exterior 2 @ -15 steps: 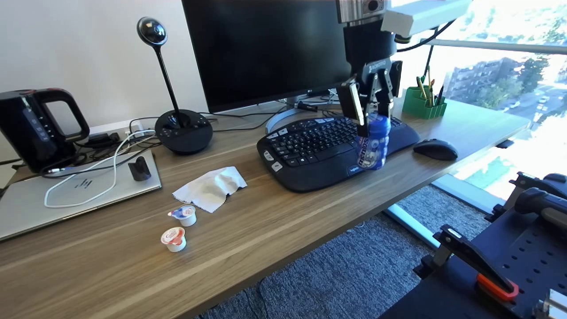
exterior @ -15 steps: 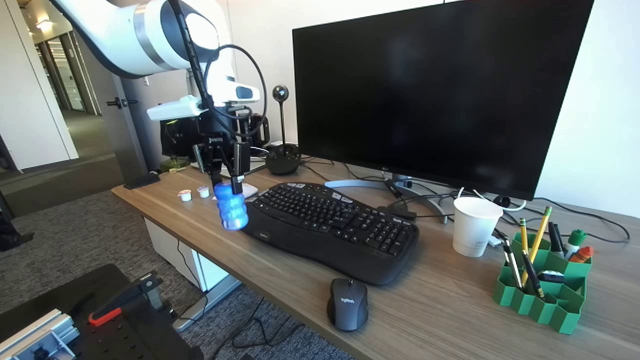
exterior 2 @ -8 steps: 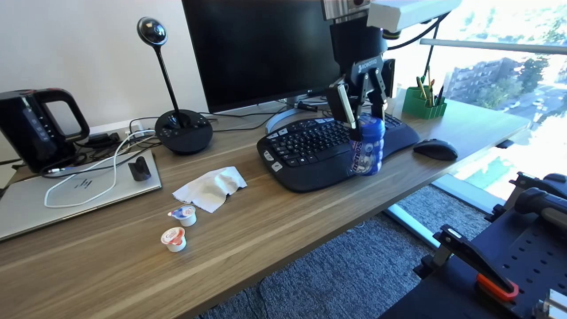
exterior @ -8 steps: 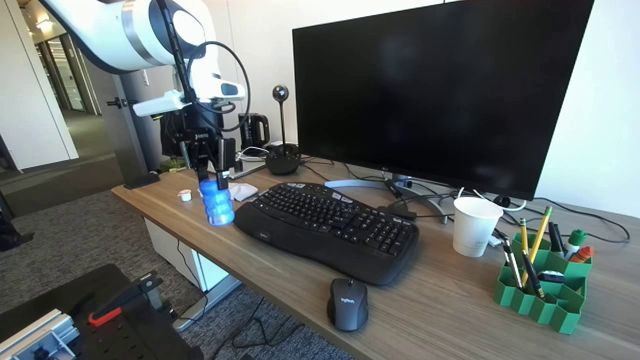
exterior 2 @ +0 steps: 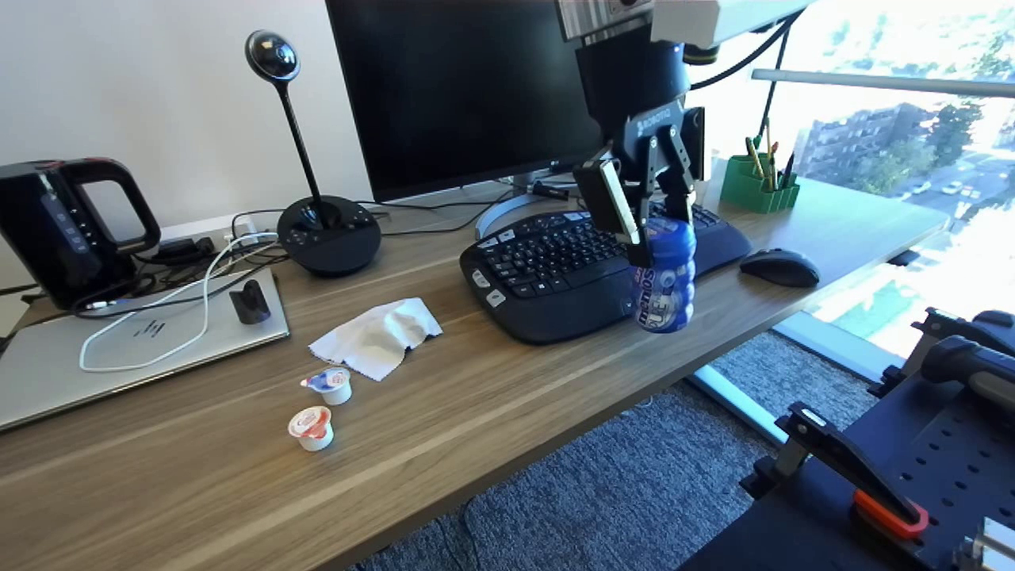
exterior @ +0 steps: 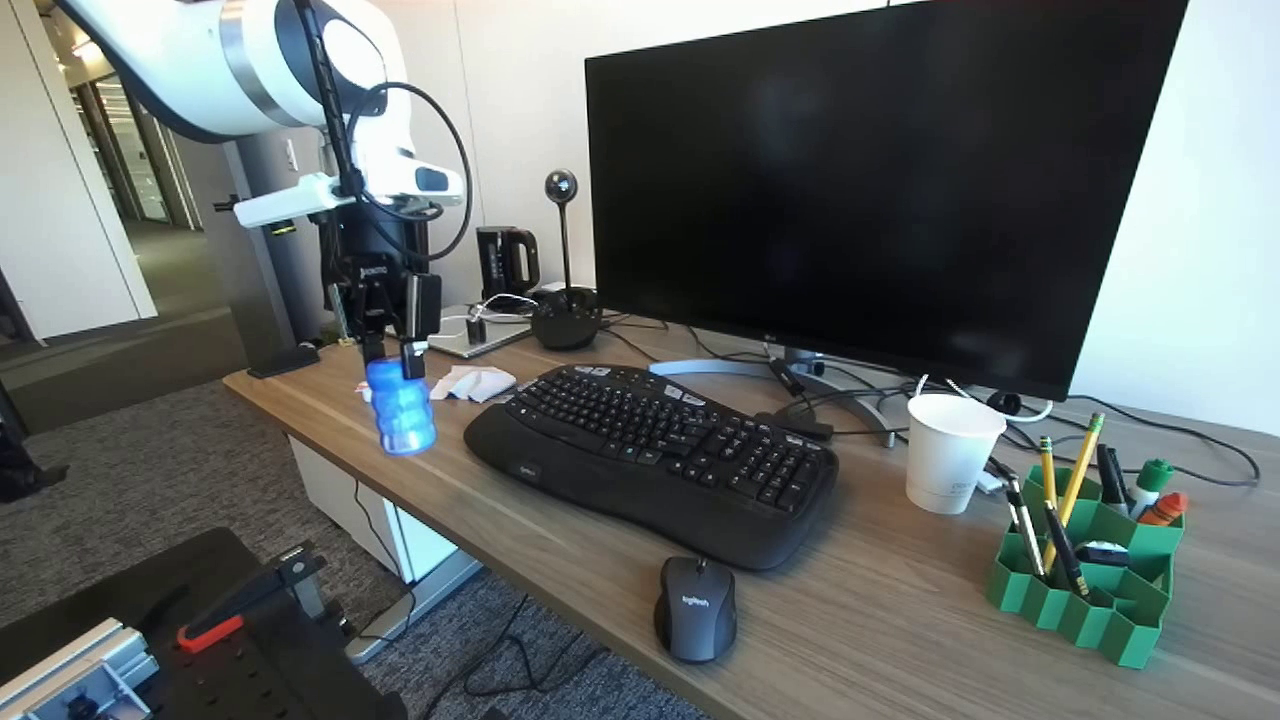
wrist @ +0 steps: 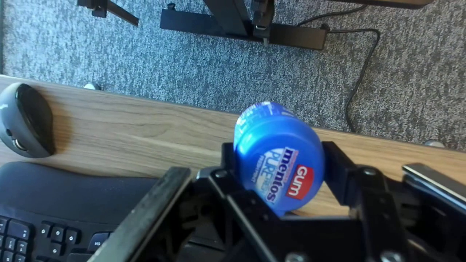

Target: Move the blue bottle to the left

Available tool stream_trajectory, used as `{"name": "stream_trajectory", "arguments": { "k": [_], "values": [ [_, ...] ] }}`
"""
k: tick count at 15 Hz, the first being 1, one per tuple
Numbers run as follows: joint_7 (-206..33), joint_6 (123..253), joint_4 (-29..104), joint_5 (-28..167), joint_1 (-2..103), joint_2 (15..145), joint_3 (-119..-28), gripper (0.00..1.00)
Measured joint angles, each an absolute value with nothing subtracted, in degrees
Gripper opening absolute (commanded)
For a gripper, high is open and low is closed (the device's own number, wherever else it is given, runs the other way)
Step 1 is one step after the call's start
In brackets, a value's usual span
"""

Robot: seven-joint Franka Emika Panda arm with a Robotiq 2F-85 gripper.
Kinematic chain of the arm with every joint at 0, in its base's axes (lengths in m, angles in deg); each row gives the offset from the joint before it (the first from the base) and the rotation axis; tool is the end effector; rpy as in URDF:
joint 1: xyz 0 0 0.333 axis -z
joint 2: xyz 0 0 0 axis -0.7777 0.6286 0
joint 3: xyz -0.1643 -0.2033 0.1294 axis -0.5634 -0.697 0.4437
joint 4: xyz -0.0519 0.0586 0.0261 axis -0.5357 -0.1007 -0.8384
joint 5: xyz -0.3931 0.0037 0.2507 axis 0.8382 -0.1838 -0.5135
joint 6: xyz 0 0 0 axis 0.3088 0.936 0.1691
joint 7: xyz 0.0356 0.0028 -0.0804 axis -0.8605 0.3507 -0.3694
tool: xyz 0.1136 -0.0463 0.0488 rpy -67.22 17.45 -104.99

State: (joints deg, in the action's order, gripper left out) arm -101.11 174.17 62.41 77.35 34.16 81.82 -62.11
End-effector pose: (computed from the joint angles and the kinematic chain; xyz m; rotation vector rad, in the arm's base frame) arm 0.5530 0.2361 0.1654 2.9146 0.2920 -0.2881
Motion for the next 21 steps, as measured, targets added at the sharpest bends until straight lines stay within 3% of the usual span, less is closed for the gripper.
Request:
{"name": "stream_trajectory", "arguments": {
  "k": [13, 21],
  "values": [
    [-82.05, 174.34, 62.23, 73.92, 41.43, 83.19, -62.27, 0.35],
    [-79.67, 184.60, 64.07, 73.54, 44.04, 85.14, -62.88, 0.35]
  ]
}}
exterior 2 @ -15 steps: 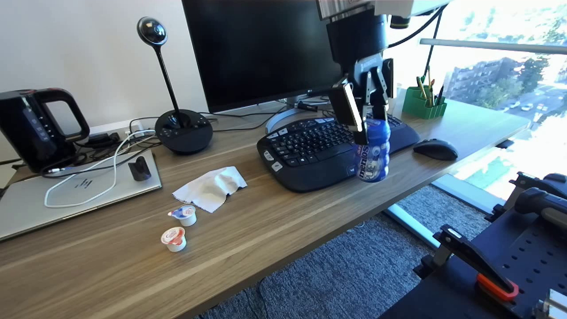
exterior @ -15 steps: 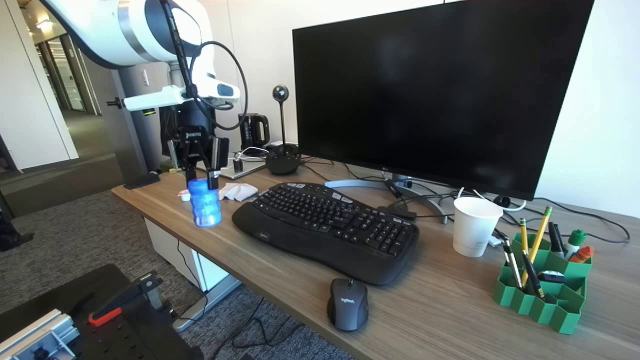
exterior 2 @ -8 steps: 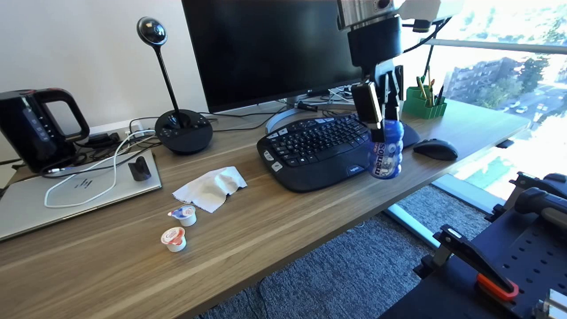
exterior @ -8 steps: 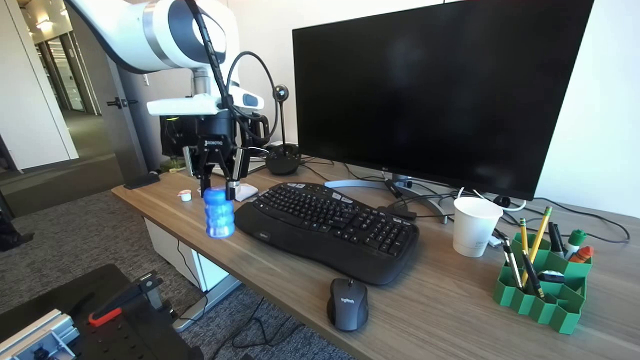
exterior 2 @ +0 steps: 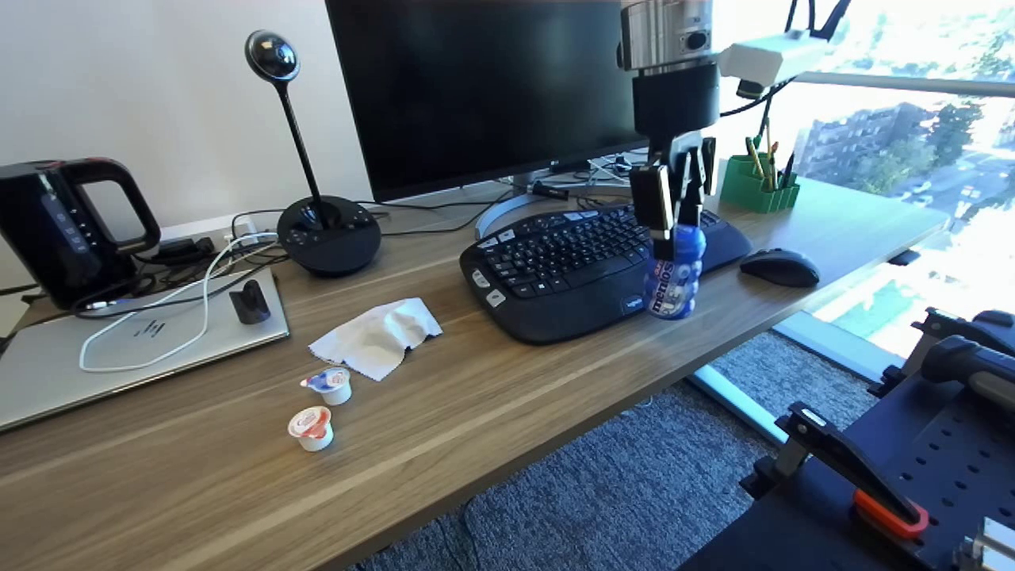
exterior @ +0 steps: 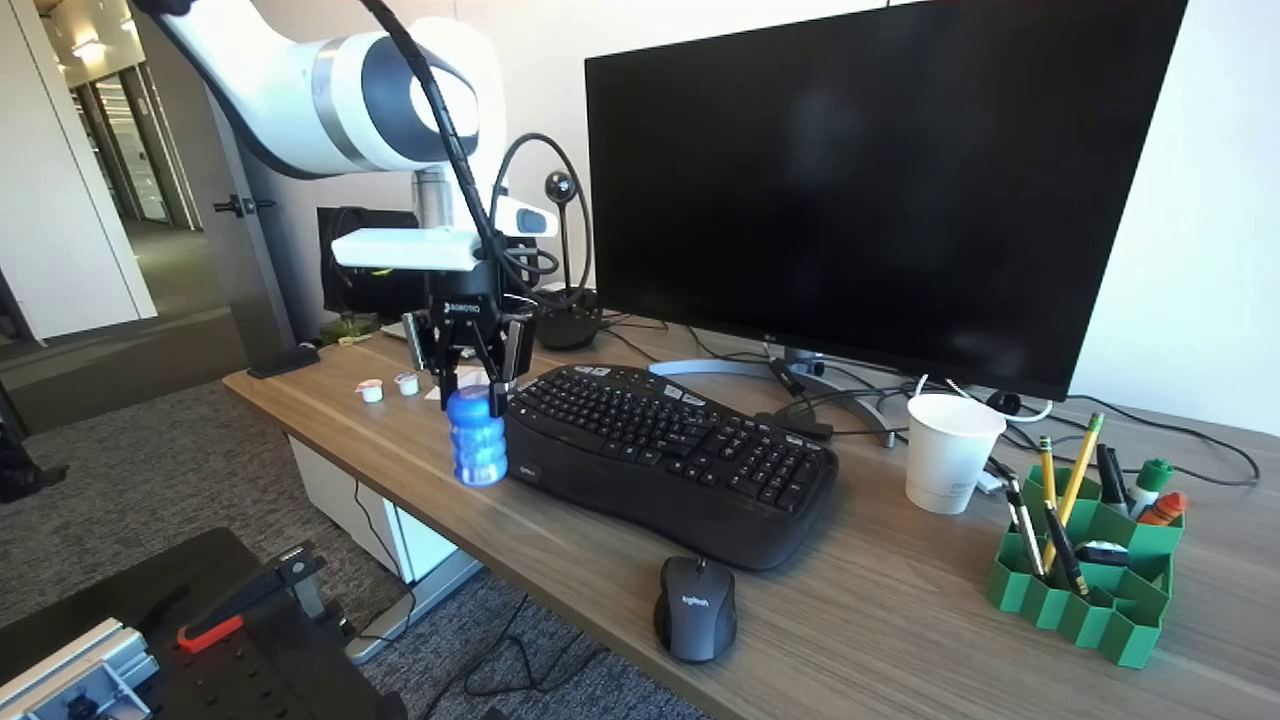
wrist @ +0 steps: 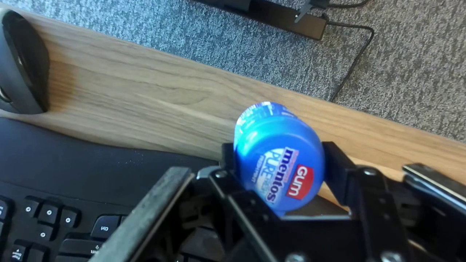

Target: Move the blue bottle to the left

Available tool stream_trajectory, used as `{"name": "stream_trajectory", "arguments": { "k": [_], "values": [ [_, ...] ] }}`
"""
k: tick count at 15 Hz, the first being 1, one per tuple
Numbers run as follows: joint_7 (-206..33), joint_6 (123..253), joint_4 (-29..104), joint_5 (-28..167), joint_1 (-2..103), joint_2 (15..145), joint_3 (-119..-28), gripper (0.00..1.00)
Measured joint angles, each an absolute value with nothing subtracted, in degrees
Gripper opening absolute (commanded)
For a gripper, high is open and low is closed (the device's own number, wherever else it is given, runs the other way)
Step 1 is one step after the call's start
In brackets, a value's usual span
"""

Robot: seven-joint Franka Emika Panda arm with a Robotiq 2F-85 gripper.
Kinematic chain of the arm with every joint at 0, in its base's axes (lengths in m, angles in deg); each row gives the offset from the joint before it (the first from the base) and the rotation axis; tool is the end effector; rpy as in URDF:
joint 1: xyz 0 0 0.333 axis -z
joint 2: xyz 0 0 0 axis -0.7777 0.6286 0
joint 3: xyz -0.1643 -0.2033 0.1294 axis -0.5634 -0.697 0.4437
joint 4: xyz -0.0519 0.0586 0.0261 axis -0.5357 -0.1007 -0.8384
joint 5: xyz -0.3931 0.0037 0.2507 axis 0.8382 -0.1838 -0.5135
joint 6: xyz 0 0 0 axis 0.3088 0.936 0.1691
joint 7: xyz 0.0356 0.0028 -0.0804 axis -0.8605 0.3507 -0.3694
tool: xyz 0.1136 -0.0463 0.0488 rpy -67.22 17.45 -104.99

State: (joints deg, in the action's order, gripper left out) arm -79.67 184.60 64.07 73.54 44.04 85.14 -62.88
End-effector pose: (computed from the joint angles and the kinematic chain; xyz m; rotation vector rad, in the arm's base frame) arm 0.5878 0.1390 0.1283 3.0219 0.5429 -0.2399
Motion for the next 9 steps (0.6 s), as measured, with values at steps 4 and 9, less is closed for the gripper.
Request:
{"name": "stream_trajectory", "arguments": {
  "k": [4, 9],
  "values": [
    [-79.67, 188.45, 64.80, 73.53, 44.56, 85.93, -63.24, 0.35],
    [-79.67, 189.86, 65.13, 73.57, 44.86, 86.85, -63.92, 0.35]
  ]
}}
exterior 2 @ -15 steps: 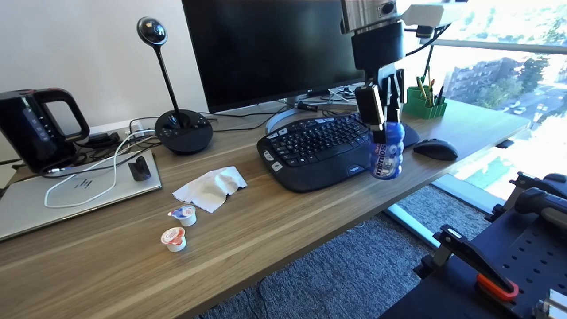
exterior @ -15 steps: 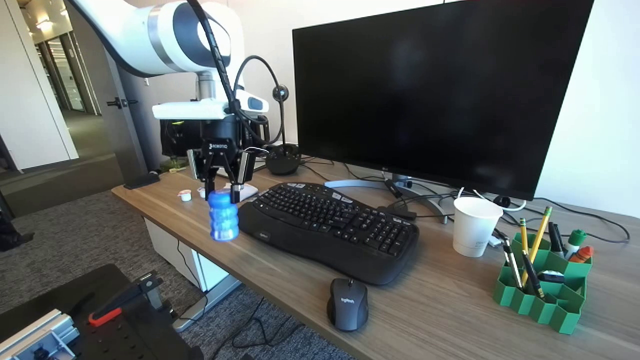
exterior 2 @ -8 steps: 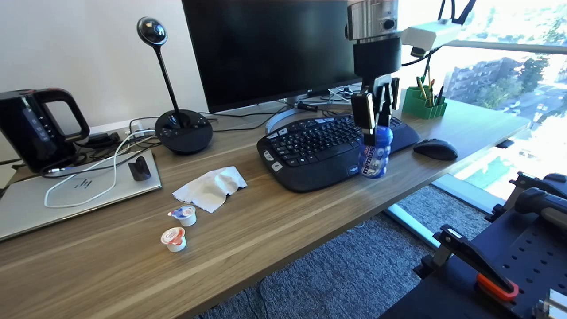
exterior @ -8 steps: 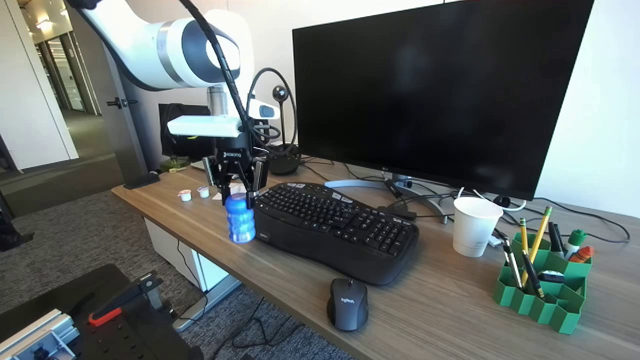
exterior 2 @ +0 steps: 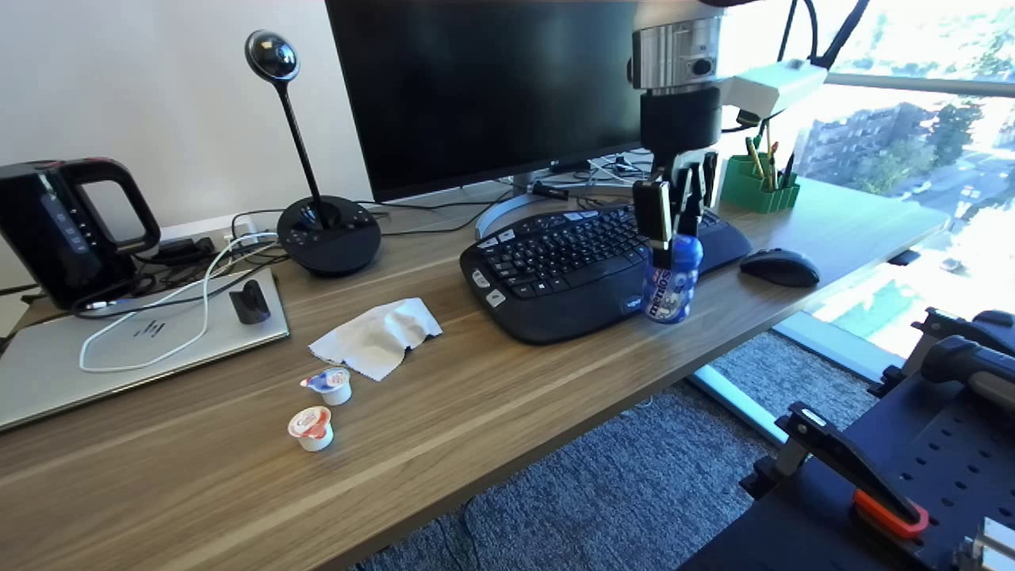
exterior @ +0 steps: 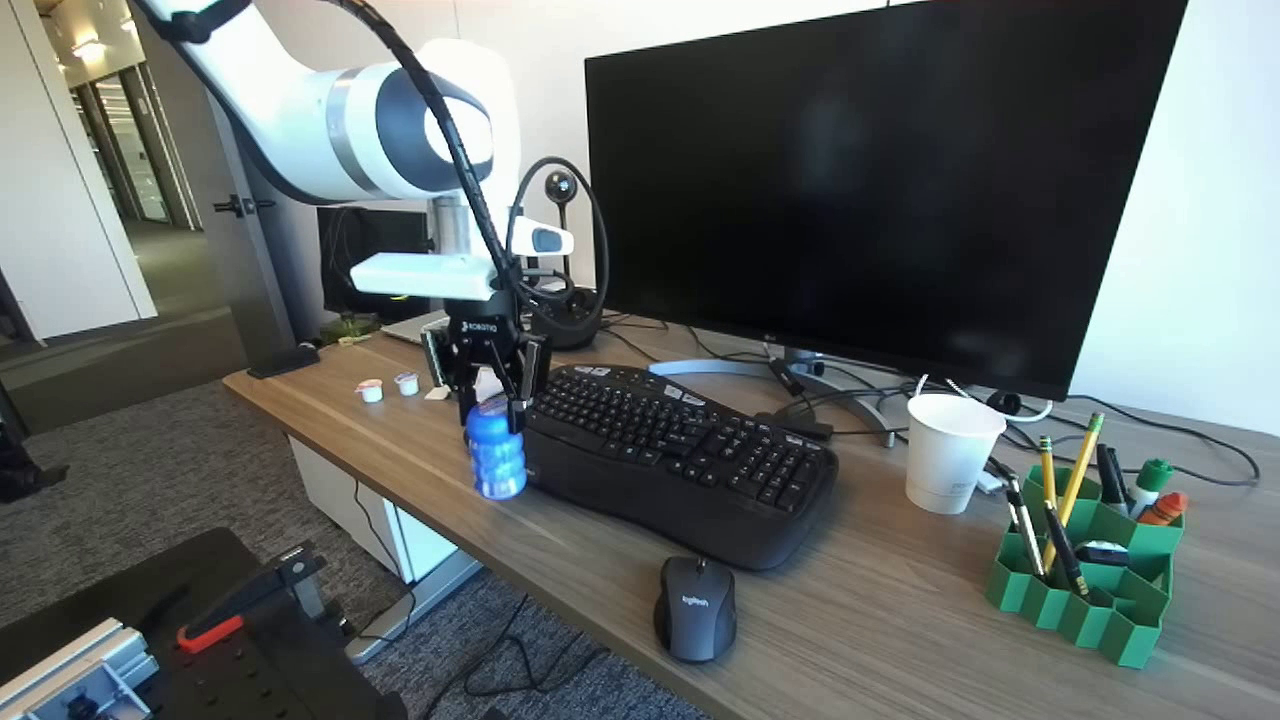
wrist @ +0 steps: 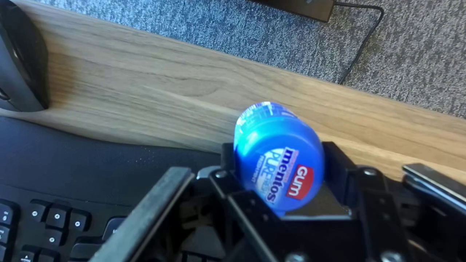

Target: Move the blue bottle to the left

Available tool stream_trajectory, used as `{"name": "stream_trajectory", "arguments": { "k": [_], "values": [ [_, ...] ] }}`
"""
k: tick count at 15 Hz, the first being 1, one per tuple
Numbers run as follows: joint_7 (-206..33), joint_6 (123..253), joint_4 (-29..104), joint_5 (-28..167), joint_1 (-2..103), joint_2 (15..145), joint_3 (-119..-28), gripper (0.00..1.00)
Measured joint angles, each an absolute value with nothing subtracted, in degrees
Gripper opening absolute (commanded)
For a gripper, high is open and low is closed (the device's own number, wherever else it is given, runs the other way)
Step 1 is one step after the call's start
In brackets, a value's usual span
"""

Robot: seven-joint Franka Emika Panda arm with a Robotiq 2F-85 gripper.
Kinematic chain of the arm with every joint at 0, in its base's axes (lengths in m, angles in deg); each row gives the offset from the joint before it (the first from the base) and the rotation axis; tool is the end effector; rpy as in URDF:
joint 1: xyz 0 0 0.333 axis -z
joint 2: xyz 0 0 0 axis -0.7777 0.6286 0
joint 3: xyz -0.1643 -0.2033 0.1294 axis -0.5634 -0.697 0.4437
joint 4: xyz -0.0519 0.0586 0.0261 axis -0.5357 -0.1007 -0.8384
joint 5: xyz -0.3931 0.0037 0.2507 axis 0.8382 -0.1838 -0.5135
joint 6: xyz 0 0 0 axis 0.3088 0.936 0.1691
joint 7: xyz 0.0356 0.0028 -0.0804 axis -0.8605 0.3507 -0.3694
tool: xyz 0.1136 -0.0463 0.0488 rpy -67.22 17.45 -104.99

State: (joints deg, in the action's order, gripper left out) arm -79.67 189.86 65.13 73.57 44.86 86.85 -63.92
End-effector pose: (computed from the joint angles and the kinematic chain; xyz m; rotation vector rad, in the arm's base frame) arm 0.5898 0.1213 0.1086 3.0413 0.5038 -0.1766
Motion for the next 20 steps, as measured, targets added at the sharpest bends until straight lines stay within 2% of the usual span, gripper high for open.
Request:
{"name": "stream_trajectory", "arguments": {
  "k": [20],
  "values": [
    [-79.83, 191.37, 65.23, 78.08, 44.71, 89.45, -66.82, 0.35]
  ]
}}
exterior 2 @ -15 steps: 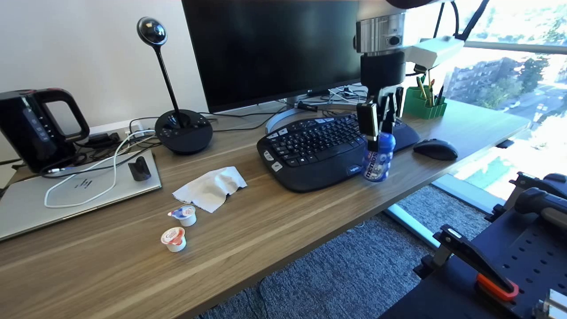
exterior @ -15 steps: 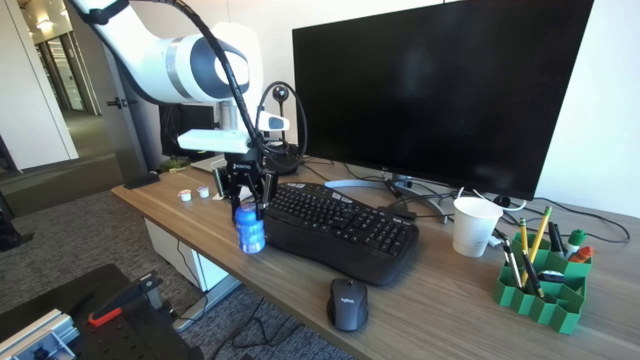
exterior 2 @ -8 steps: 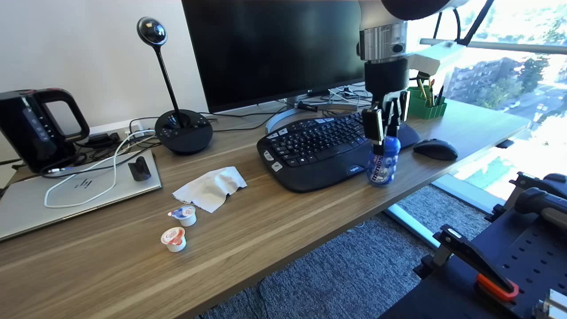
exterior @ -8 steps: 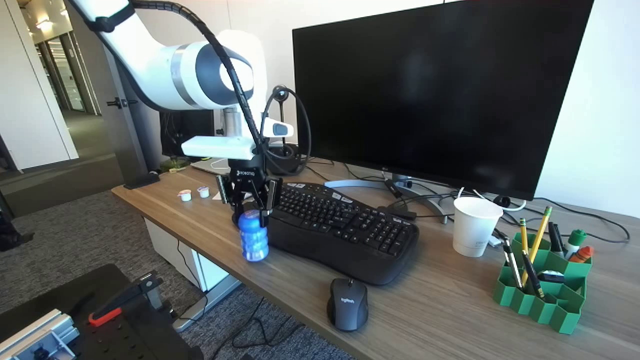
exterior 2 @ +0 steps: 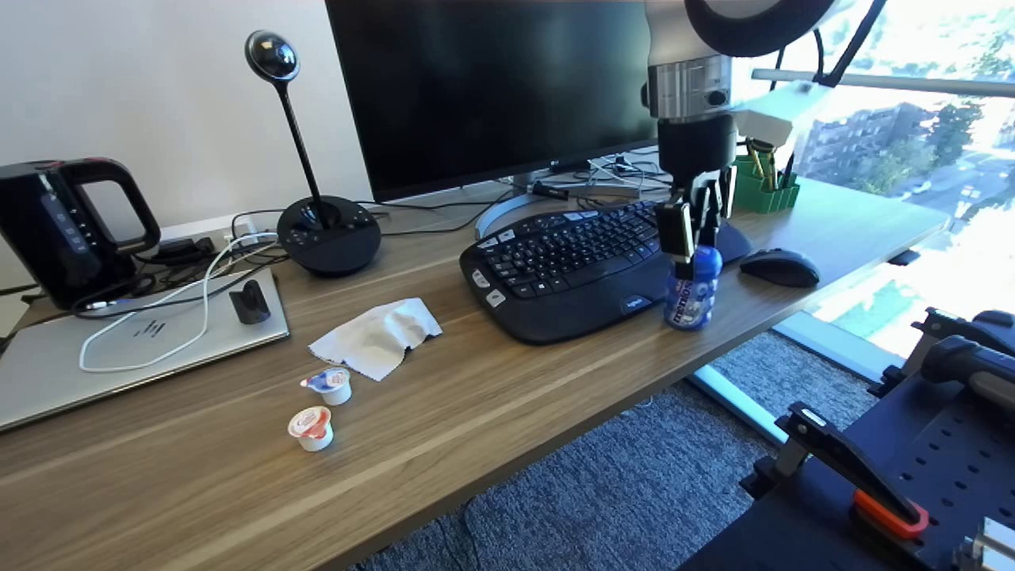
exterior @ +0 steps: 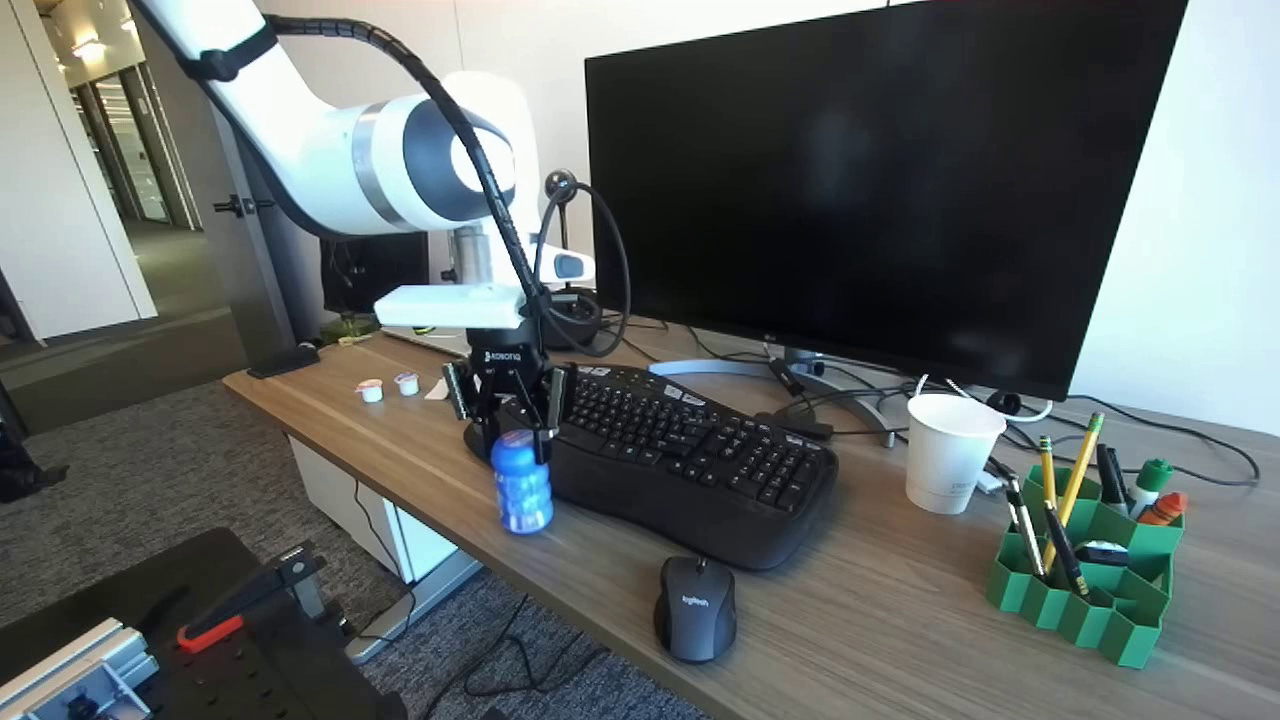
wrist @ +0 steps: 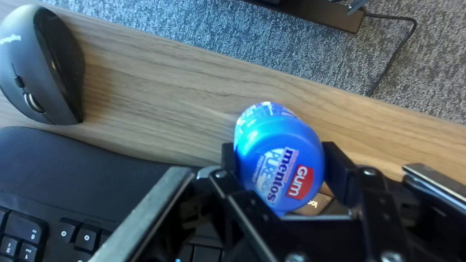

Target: Move the blue bottle to the left

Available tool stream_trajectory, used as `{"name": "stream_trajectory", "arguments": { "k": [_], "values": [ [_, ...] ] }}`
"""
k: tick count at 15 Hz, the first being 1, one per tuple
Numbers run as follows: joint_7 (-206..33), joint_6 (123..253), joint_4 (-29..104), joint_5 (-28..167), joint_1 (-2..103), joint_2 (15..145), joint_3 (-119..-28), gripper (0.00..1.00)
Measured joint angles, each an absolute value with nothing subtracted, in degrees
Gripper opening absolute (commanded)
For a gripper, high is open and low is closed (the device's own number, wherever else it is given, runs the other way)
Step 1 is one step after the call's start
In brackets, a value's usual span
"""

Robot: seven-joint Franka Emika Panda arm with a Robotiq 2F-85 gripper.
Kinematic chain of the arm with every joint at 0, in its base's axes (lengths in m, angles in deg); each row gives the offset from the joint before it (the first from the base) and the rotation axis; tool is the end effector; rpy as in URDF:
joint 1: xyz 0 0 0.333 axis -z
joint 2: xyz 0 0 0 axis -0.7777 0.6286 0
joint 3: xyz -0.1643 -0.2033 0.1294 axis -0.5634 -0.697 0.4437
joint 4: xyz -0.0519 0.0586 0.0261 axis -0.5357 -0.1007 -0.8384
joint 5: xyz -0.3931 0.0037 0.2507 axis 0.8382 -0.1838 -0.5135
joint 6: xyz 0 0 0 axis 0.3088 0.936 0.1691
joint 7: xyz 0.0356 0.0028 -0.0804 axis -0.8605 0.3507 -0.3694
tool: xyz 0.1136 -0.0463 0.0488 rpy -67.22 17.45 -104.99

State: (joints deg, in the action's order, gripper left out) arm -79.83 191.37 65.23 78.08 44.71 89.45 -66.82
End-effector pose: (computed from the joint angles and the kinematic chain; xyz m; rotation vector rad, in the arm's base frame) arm 0.5875 0.0888 0.0819 2.9747 0.5187 -0.2023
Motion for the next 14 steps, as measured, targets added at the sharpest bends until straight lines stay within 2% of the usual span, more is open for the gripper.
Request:
{"name": "stream_trajectory", "arguments": {
  "k": [1, 2, 3, 5, 14],
  "values": [
    [-79.93, 191.86, 65.22, 78.47, 44.63, 89.56, -66.96, 0.35],
    [-79.94, 192.14, 65.22, 78.70, 44.57, 89.58, -67.06, 0.72],
    [-79.98, 192.35, 65.22, 78.89, 44.54, 89.60, -67.12, 0.86],
    [-80.06, 192.43, 65.22, 79.28, 44.50, 89.61, -67.22, 0.99],
    [-81.07, 192.24, 64.57, 79.41, 44.52, 89.52, -67.64, 1.00]
  ]
}}
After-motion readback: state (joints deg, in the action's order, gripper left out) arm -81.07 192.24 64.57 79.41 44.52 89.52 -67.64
